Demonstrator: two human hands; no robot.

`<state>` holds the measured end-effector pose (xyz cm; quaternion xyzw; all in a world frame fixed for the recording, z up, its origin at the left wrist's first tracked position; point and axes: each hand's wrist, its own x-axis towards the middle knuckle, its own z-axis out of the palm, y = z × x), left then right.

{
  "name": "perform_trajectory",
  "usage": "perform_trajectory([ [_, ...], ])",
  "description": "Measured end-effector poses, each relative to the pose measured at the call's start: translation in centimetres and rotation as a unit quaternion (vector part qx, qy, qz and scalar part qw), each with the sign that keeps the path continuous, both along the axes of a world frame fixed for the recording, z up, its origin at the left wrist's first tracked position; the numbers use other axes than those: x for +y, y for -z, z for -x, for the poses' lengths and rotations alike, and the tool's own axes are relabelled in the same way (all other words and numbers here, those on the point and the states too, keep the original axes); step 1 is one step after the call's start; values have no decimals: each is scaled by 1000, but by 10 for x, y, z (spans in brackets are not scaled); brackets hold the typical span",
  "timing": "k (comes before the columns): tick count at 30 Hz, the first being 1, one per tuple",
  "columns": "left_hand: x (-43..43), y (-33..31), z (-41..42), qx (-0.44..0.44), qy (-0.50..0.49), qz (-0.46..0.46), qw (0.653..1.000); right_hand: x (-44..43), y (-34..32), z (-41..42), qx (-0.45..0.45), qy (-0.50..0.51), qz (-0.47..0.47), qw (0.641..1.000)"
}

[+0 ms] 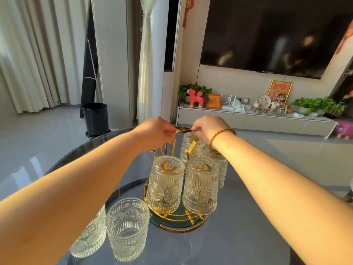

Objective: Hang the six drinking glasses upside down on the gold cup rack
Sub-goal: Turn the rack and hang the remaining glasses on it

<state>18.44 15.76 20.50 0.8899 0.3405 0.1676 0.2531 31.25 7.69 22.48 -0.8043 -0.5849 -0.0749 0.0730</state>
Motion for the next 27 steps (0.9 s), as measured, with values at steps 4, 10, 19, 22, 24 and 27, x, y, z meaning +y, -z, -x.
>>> perform_trajectory([
  [4,-3,-3,4,2,-2,-21,1000,3,6,-3,4,-18,-29,999],
  [10,-26,-4,-2,3,26,-75,997,15,7,-15,17,-45,-36,998],
  [19,-32,16,-41,-33,44,-173,983,30,9,-44,95,-28,-68,993],
  [22,-15,21,-37,-39,34,-161,986,31,16,-48,167,-34,-90,981],
  [24,-7,30,-30,2,41,-163,986,27,17,-47,186,-30,-120,975],
  [27,-3,45,-20,94,54,-127,986,16,18,-41,219,-6,-164,962],
])
